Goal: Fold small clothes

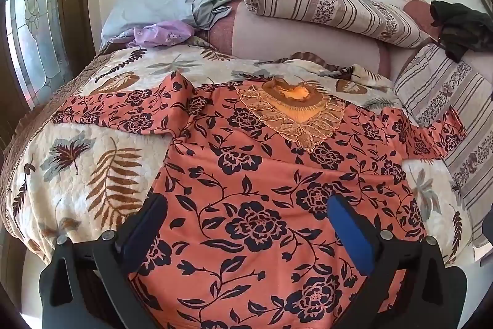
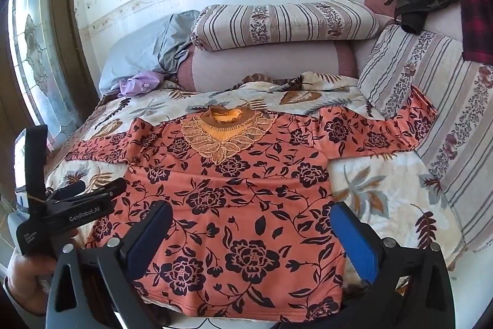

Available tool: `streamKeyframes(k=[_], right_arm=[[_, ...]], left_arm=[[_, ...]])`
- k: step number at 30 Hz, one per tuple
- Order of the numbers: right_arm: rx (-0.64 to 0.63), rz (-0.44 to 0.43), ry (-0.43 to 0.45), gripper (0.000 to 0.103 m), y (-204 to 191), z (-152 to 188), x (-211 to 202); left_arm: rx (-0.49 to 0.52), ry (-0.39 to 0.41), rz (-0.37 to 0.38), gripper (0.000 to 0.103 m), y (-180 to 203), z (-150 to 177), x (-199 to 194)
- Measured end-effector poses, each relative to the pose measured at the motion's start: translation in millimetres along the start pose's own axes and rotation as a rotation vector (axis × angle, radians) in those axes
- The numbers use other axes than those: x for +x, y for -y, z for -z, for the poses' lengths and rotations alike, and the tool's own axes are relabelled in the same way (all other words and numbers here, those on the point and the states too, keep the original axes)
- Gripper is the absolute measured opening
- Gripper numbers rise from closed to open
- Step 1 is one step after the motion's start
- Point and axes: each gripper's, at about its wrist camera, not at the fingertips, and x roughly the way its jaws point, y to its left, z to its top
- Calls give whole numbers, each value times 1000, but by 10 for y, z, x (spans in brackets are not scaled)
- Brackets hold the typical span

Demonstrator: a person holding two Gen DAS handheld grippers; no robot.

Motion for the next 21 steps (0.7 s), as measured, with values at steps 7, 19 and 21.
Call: streamKeyframes(k=[7, 19, 21], right_arm=[[1, -10, -5, 103, 23, 1, 63], [-1, -12, -4, 103, 37, 14, 107], [-3, -8, -5, 103, 30, 12, 106]], left_arm=[[3, 0, -5, 103, 6, -4, 9], [9, -6, -12, 103, 14, 3, 49], [10, -4, -15, 103, 21, 5, 48]])
